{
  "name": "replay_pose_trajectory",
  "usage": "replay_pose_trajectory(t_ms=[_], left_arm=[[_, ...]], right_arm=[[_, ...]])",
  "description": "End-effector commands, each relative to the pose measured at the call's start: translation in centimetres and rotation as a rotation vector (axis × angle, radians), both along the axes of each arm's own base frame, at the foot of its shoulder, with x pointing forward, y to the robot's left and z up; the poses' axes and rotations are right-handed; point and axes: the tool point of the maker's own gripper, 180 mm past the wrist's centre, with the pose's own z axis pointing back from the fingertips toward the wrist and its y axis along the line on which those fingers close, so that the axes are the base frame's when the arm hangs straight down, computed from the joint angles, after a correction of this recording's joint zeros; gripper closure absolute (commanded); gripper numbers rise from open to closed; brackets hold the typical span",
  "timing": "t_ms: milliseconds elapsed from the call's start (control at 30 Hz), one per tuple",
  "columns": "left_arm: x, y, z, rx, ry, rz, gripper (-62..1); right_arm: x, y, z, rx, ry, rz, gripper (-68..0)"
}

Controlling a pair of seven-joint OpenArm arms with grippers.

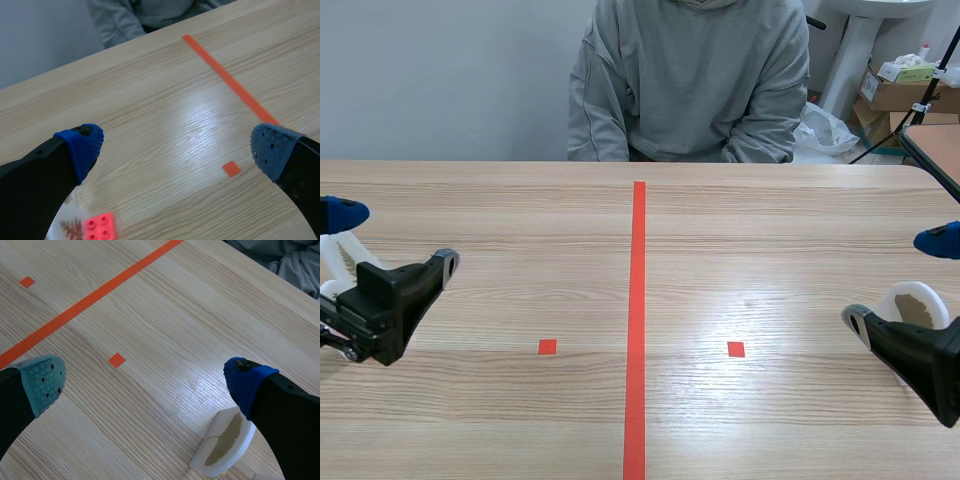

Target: Do the leaf sorting experiment

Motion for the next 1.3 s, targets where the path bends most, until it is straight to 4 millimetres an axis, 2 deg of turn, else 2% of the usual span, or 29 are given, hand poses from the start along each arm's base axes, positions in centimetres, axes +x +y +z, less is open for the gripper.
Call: replay_pose_trajectory(t_ms=[0, 233, 400, 567, 1267], left_arm=[[-0.4, -0.3, -0.2, -0.017, 0.013, -0.017, -62.3], [-2.7, -2.3, -0.2, -0.076, 0.071, -0.111, -62.3], [-4.4, -4.4, 0.8, -0.106, 0.078, -0.199, -62.3], [-5.1, -5.5, 1.8, -0.114, 0.065, -0.232, -62.3], [-5.2, -5.5, 1.7, -0.071, 0.055, -0.240, -62.3]], right_arm=[[0.4, 0.0, 0.8, 0.007, -0.027, 0.004, -66.7], [0.4, 0.0, 0.8, 0.005, -0.025, 0.003, -66.7], [0.4, 0.0, 0.7, 0.003, -0.023, 0.003, -66.7], [0.4, 0.0, 0.7, 0.003, -0.023, 0.003, -66.7], [0.4, 0.0, 0.7, 0.003, -0.023, 0.003, -66.7]])
